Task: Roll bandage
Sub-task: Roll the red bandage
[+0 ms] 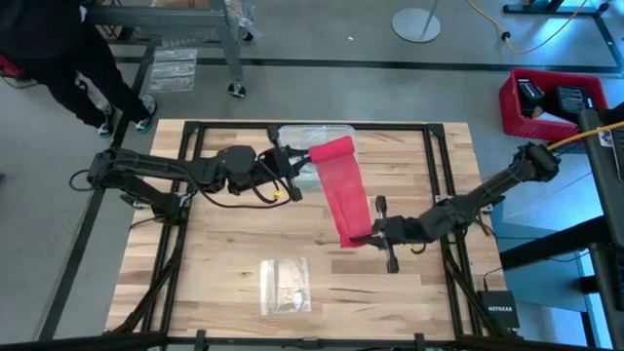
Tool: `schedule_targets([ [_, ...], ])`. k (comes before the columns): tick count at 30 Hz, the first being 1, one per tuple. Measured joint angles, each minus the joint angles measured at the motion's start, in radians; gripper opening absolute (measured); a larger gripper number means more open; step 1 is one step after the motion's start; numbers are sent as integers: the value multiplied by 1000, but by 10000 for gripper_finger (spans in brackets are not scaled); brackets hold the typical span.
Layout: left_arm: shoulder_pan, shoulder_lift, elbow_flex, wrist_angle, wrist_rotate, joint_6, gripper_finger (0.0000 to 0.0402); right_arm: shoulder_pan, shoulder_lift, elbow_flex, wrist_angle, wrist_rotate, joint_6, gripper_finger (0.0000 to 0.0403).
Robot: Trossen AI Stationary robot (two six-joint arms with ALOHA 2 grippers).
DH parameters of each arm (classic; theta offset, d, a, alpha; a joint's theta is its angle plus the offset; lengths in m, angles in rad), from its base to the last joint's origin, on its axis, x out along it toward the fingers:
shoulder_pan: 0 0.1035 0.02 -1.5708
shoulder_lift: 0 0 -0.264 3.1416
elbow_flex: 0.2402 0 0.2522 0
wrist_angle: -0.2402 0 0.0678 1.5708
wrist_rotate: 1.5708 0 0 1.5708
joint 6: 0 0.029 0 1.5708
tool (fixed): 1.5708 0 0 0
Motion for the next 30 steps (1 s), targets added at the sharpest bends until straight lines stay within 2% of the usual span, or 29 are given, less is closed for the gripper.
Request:
schedule_targets([
  [7,0,12,-105,62,-22,4,11,92,68,174,-68,83,-109,3],
  [14,-10,77,-156,60,-27,-61,11,94,193,426,-285,128,-181,4],
  [20,-59,134,-171,68,-27,-65,11,91,231,572,-343,233,-292,4],
  [25,-113,183,-171,92,-30,-64,11,29,231,659,-418,280,-332,4],
  [30,-169,229,-171,89,-34,-50,11,-72,230,709,-487,259,-337,4],
])
